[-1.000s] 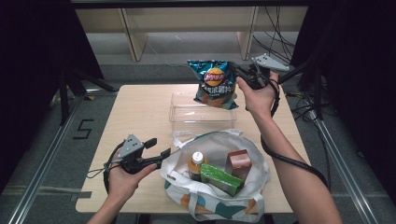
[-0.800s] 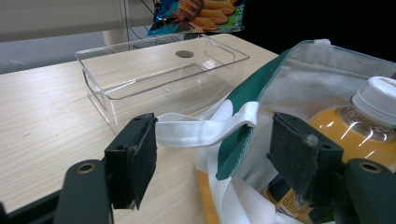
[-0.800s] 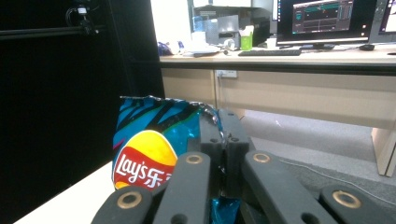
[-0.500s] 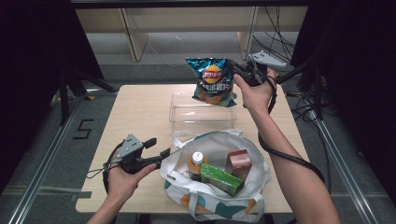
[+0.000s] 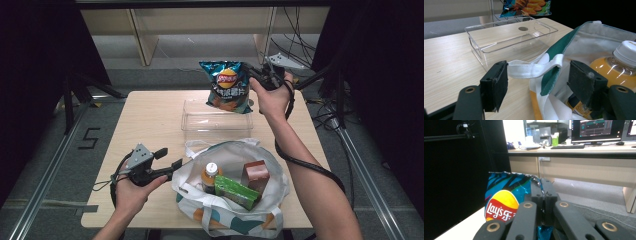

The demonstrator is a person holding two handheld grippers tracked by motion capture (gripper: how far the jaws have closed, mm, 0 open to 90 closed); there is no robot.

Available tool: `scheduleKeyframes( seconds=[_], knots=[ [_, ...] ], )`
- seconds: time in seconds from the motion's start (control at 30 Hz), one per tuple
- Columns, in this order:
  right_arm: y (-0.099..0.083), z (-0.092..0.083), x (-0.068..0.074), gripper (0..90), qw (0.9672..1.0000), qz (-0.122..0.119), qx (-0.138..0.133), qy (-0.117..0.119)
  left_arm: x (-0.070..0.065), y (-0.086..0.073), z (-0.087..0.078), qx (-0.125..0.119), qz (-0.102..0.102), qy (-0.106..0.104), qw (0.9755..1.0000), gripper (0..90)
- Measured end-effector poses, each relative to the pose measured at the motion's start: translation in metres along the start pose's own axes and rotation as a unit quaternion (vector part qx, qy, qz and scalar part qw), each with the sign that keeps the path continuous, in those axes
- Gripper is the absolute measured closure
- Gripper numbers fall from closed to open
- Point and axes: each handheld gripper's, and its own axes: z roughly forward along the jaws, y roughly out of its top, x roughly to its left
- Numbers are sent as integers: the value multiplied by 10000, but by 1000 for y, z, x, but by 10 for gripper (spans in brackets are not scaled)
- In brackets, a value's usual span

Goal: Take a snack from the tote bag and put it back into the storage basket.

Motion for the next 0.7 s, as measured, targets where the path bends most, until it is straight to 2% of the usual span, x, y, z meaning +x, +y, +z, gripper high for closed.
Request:
scheduleKeyframes(
  seconds=[0.07, 0.1, 0.13, 0.2, 0.27, 0.33, 0.4, 0.53, 0.6, 0.7],
  knots=[
    [-1, 2, -1, 900, 10000, -24, 12, -75, 0, 0, 0, -1, 5, 0, 10000, 316],
    [-1, 2, -1, 900, 10000, 53, 44, -30, 0, 0, 1, -27, -7, -41, 10000, 315],
    [-2, 3, -2, 900, 10000, 2, 47, -66, 0, 0, 1, -27, -7, -41, 10000, 315],
    [-3, 5, -1, 900, 9999, 107, 33, -73, 0, 0, 0, -28, -15, -38, 10000, 316],
    [-4, 7, -1, 900, 9999, 80, 100, -73, 0, 0, 0, 6, 4, 2, 10000, 316],
    [-6, 9, 0, 900, 9998, 163, 97, -42, 1, 0, 0, 5, 5, 1, 10000, 316],
    [-6, 10, -2, 900, 9999, 84, 96, -52, 1, 0, 0, 6, 7, 1, 10000, 315],
    [-9, 13, -2, 900, 9997, 170, 131, -115, 1, 0, 0, 3, 9, 4, 10000, 316],
    [-10, 14, -4, 900, 9998, 115, 171, -79, 1, -1, 0, 3, 8, 1, 10000, 316],
    [-12, 16, -4, 900, 9996, 182, 203, -73, 0, -1, 0, 1, 7, -2, 10000, 316]
  ],
)
